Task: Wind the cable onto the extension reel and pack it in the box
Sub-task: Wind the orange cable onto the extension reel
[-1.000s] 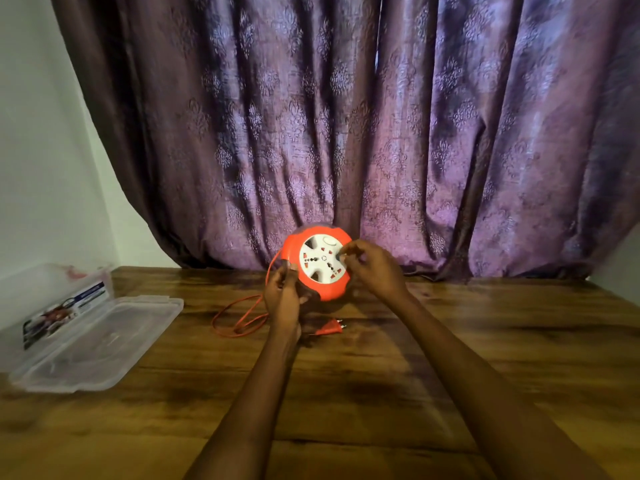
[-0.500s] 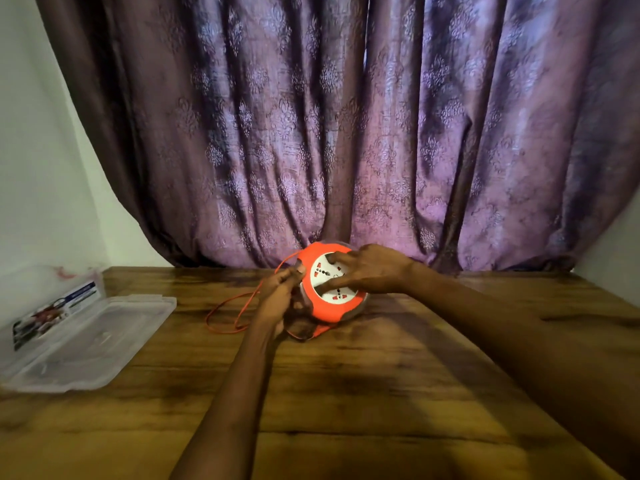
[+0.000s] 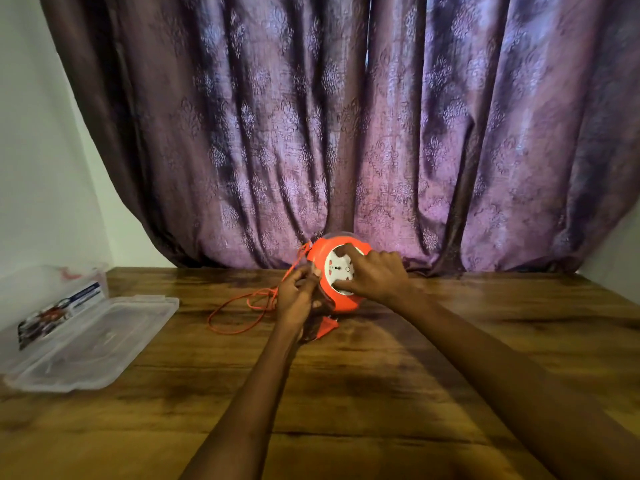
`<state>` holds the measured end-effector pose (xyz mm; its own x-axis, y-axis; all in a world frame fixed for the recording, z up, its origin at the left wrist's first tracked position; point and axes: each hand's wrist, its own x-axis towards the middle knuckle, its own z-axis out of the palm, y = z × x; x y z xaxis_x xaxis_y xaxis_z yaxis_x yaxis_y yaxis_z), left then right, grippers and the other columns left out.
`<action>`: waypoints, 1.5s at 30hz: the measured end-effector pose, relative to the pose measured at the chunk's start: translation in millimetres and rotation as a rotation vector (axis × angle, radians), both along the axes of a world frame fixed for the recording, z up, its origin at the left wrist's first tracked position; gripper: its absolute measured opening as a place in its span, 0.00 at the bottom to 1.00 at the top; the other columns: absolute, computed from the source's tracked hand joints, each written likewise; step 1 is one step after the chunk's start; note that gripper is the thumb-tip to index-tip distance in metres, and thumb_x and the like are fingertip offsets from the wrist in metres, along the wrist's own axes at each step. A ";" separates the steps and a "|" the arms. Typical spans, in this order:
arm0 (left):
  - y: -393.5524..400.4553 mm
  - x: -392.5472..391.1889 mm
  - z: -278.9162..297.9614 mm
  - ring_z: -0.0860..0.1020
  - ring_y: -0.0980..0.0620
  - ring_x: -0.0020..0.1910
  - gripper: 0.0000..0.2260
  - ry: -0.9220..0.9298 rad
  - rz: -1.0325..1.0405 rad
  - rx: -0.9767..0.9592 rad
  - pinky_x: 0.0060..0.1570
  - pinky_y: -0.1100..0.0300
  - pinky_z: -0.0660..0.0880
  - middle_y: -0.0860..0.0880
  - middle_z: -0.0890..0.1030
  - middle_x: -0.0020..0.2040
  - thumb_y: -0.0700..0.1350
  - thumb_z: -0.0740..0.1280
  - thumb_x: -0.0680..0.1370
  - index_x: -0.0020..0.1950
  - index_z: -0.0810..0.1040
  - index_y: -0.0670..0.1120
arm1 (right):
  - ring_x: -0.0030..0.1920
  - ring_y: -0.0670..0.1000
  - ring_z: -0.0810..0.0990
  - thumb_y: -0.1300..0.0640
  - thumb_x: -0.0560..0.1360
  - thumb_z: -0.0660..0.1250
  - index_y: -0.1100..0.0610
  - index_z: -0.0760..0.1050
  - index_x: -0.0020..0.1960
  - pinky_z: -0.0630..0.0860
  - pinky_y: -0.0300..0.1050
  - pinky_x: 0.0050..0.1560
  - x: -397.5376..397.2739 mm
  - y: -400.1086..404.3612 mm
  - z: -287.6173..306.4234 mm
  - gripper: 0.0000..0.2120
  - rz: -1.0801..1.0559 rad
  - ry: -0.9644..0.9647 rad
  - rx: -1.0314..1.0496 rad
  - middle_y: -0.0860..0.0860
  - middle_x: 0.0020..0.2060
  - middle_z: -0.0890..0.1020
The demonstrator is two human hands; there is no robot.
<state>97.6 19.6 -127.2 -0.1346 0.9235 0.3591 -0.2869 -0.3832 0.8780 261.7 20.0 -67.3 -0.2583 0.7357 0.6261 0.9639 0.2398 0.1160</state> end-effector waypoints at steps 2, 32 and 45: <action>-1.0 4.7 -1.8 0.75 0.47 0.41 0.05 -0.008 0.011 0.011 0.41 0.52 0.76 0.43 0.80 0.43 0.43 0.69 0.80 0.51 0.82 0.41 | 0.51 0.59 0.84 0.26 0.59 0.65 0.41 0.69 0.61 0.75 0.50 0.50 -9.9 -0.4 1.4 0.35 -0.077 0.296 -0.092 0.55 0.49 0.85; 7.1 -57.2 8.0 0.71 0.59 0.23 0.12 -0.431 0.133 -0.522 0.27 0.65 0.71 0.55 0.78 0.26 0.46 0.60 0.83 0.40 0.74 0.49 | 0.59 0.60 0.79 0.28 0.60 0.70 0.45 0.70 0.55 0.71 0.49 0.53 -12.1 8.7 5.2 0.31 -0.189 1.046 -0.225 0.56 0.57 0.82; -1.6 -2.2 4.4 0.80 0.57 0.44 0.09 0.208 0.136 0.070 0.47 0.64 0.76 0.53 0.85 0.46 0.43 0.73 0.77 0.55 0.81 0.41 | 0.58 0.58 0.80 0.28 0.60 0.70 0.45 0.72 0.54 0.69 0.47 0.49 -33.7 2.4 8.0 0.31 -0.137 1.041 -0.246 0.55 0.55 0.83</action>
<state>95.4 18.0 -122.8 -0.1721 0.8741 0.4542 -0.0446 -0.4675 0.8828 228.0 22.4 -59.2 0.4096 0.8535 0.3220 0.5818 0.0274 -0.8129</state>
